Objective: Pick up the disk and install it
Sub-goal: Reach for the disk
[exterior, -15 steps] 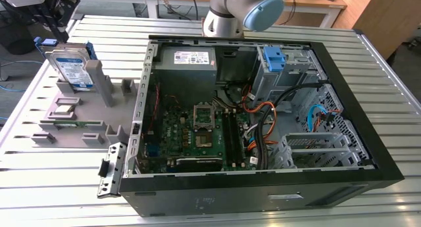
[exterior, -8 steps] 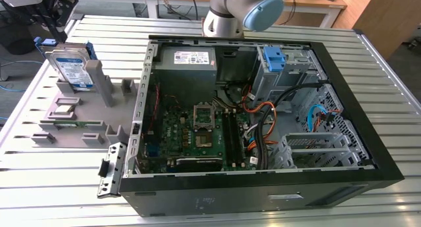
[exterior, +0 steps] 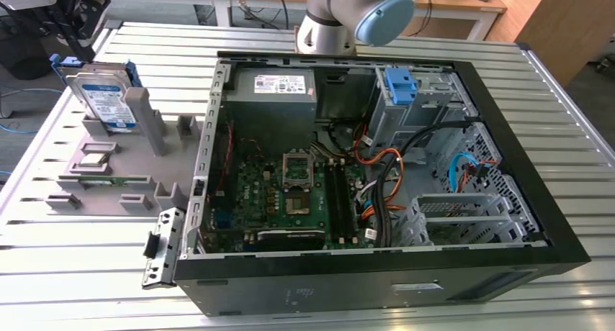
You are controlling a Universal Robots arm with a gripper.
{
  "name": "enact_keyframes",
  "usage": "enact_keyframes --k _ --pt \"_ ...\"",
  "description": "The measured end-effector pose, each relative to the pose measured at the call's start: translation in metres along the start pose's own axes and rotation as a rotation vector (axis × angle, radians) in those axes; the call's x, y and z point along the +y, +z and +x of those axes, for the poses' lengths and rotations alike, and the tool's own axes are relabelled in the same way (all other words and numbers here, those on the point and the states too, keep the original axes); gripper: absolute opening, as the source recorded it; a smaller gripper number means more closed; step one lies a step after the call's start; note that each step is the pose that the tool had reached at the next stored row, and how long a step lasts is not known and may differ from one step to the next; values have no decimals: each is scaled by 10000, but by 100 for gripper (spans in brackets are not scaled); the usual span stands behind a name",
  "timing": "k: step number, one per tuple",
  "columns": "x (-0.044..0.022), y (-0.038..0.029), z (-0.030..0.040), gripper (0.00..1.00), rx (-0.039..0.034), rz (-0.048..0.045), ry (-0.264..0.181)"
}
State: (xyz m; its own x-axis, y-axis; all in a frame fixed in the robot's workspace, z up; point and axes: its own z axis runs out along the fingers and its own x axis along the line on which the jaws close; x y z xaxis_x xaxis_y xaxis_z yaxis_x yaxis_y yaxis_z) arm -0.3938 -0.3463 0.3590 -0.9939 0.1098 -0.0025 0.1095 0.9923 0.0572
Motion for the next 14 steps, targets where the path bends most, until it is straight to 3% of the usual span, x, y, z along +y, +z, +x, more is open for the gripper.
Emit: enact_keyframes --k 3,6,14 --pt "0 0 2 11 4 -1 1" --pt "0 2 3 11 121 13 9" --pt "-1 2 6 11 127 13 8"
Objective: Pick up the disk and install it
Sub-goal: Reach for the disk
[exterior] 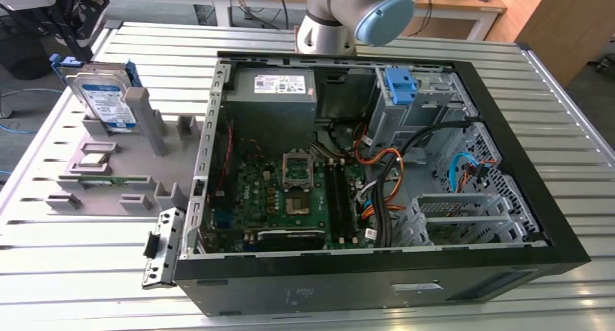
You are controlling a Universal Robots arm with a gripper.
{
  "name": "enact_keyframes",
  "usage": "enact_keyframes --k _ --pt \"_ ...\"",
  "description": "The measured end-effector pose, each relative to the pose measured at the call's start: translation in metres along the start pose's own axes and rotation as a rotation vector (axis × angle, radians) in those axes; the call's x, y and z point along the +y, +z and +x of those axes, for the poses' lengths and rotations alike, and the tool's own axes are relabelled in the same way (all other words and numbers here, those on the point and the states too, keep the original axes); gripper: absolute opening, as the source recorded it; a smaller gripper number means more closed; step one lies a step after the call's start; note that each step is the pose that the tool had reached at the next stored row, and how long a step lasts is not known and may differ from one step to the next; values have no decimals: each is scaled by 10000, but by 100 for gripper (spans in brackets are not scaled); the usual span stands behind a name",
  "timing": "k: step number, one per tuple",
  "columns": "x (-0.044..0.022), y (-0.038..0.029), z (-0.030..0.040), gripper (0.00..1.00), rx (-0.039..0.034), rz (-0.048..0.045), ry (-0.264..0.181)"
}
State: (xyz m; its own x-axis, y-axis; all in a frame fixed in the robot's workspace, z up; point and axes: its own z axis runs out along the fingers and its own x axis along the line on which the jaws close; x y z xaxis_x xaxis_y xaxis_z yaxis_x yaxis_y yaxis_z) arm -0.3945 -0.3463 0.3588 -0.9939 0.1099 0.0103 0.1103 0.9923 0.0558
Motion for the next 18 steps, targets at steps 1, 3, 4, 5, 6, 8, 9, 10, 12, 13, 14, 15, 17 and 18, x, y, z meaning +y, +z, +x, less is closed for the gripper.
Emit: enact_keyframes --k 1,3,4,5,6,8,9,10,12,13,14,15,17,18 --pt "0 1 5 11 0 0 0" --pt "6 3 14 11 0 1 0" --pt "11 4 19 11 -1 0 0" --pt "18 6 23 11 1 1 0" --pt "25 8 26 11 0 0 0" --pt "35 14 32 11 -2 -1 0" --pt "39 16 34 11 -2 -1 0" --pt "42 19 37 11 -1 0 1" --pt "47 27 42 11 1 1 0" --pt "50 31 45 11 0 0 0" --pt "52 37 47 11 0 0 0" --pt "57 41 49 11 0 0 0" --pt "75 49 51 11 0 0 0" --pt "89 54 53 11 0 1 1"
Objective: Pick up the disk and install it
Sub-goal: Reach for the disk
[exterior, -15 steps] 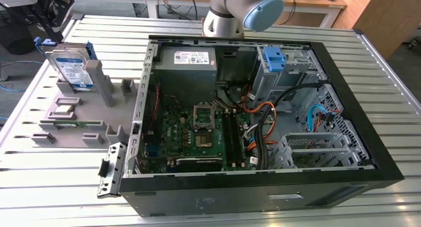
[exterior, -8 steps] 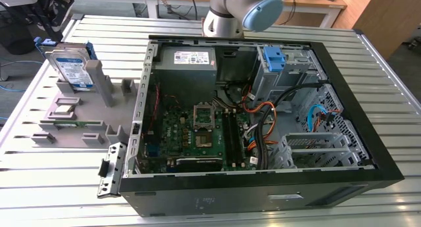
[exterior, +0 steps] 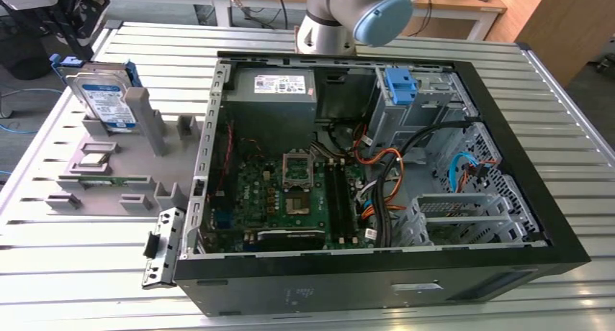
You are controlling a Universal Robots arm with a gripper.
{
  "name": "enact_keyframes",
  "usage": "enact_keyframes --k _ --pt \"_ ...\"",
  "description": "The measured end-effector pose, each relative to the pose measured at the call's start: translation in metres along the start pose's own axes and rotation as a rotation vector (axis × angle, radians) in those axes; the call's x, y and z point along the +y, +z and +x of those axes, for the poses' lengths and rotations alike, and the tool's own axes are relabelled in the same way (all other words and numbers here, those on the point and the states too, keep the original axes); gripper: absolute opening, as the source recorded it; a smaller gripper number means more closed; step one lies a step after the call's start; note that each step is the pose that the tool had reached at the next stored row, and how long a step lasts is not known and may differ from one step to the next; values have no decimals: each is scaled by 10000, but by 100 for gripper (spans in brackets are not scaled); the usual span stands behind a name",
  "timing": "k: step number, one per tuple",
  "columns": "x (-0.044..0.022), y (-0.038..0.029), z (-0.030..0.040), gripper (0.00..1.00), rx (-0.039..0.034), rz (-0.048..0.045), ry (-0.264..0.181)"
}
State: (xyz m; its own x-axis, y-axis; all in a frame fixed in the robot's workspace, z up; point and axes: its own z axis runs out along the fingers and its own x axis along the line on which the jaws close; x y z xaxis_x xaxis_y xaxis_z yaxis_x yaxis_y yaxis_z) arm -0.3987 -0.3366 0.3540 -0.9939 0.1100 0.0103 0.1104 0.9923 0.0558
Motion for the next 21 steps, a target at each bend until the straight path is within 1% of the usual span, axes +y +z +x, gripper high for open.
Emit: enact_keyframes --k 4,8,16,21 --pt "43 18 6 11 0 0 1" --pt "65 32 24 11 1 0 10" --pt "78 48 69 11 -2 -1 30" --pt "77 49 79 11 -2 0 31"
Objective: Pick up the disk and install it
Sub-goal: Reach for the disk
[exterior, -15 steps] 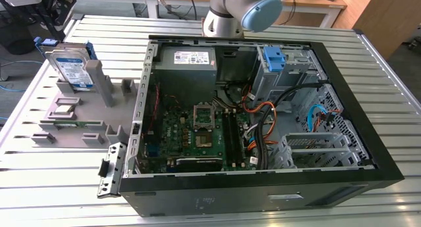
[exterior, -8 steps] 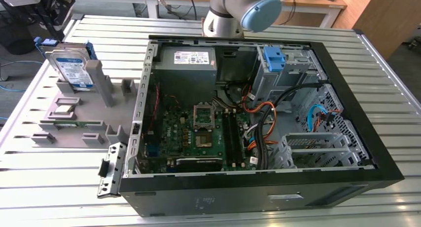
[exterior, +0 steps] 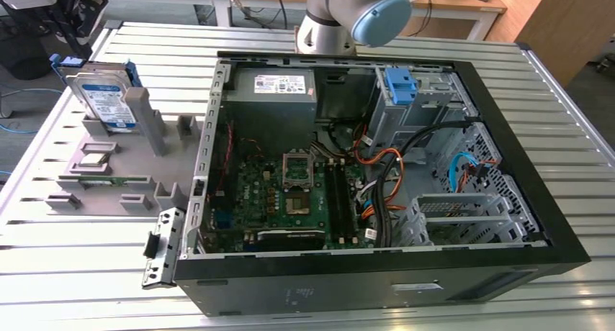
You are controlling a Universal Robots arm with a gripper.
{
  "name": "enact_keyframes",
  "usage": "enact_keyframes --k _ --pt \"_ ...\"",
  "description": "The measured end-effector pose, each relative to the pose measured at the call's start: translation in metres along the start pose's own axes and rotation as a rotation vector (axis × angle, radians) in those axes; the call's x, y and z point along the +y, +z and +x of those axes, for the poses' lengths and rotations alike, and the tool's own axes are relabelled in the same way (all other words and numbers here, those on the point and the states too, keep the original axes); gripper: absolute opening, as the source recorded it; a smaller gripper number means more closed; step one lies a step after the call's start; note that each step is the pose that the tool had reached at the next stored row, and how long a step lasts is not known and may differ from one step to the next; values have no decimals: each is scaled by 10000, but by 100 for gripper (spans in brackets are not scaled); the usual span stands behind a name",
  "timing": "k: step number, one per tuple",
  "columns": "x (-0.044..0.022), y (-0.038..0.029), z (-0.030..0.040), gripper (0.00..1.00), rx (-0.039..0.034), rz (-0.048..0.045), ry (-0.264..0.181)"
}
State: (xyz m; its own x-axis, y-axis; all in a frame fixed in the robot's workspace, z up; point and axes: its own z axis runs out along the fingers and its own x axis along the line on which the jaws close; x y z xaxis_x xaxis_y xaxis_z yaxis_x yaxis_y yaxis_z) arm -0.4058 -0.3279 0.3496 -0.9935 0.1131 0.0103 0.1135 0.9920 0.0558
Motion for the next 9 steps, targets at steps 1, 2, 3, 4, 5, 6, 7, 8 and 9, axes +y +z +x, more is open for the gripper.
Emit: enact_keyframes --k 1,2,3,4,5,6,7,8,9 --pt "-1 1 6 11 0 0 1" --pt "-1 1 10 11 0 0 0" --pt "-2 1 13 11 0 0 -1" --pt "-2 2 16 11 0 0 -1" --pt "-2 2 17 11 0 0 -1" --pt "-2 2 20 11 0 0 -1" --pt "-2 2 21 11 0 0 0" --pt "-3 2 22 11 0 0 0" --pt "-3 2 22 11 0 0 0"
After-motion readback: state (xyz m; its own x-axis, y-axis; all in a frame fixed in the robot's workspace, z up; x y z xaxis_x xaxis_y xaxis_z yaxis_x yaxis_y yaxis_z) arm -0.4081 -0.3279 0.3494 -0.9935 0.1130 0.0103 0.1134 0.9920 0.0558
